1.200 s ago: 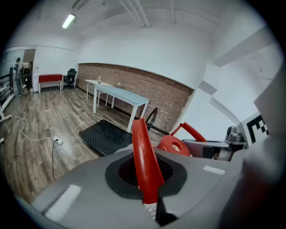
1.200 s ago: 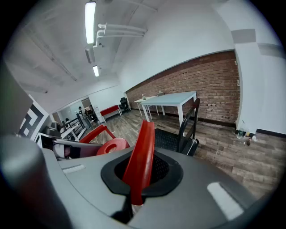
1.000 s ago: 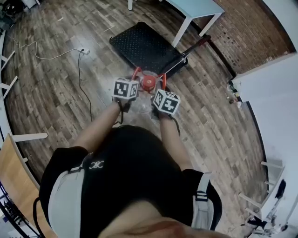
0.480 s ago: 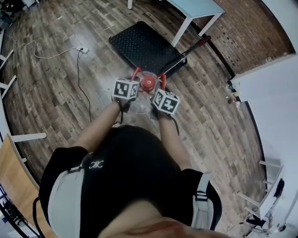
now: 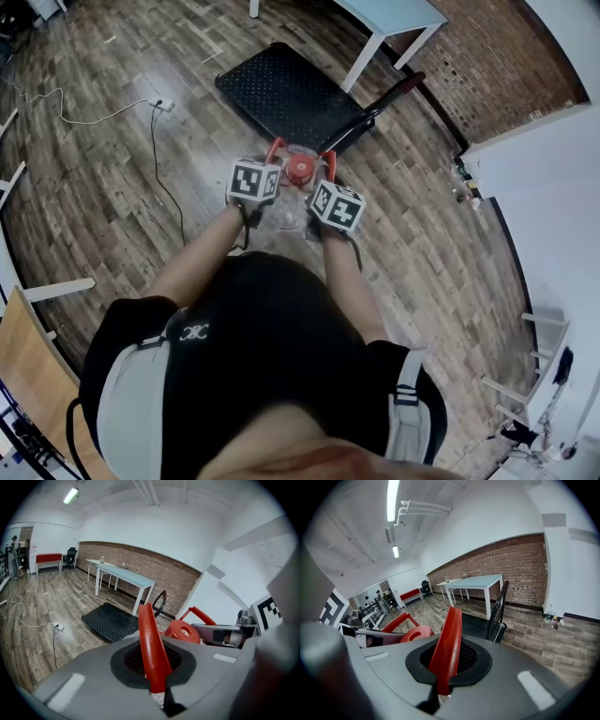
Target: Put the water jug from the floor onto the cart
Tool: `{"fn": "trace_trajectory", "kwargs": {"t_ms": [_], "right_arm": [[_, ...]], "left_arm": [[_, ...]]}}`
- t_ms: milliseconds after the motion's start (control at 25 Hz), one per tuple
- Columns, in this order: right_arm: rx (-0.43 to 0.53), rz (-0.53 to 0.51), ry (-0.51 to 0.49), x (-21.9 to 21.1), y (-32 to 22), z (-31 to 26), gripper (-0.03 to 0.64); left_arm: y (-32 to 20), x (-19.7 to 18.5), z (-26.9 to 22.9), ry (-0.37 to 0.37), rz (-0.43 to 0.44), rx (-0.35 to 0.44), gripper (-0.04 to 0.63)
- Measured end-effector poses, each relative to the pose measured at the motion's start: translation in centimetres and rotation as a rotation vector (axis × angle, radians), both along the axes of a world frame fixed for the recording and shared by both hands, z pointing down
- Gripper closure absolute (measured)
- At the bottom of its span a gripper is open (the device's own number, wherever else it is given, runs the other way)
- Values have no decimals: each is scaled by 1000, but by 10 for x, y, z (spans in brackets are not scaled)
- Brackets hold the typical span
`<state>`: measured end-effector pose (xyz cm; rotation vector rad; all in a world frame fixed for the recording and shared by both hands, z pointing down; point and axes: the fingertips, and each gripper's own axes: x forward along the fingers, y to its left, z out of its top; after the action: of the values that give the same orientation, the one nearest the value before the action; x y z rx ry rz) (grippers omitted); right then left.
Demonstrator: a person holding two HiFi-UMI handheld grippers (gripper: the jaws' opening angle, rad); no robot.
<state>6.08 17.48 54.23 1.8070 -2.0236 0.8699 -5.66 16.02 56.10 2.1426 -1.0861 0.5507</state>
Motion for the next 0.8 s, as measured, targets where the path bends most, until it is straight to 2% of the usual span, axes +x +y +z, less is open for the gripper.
{"fn": "trace_trajectory", "kwargs": {"t_ms": [360,800], "right_arm": [[27,86,-4,-26,-11,-5,601],[20,72,-3,-46,-46,-2,601]], "left_arm": [[-21,-27,-3,9,104,15,594],[-57,-45,-2,23,102,14,594]]}}
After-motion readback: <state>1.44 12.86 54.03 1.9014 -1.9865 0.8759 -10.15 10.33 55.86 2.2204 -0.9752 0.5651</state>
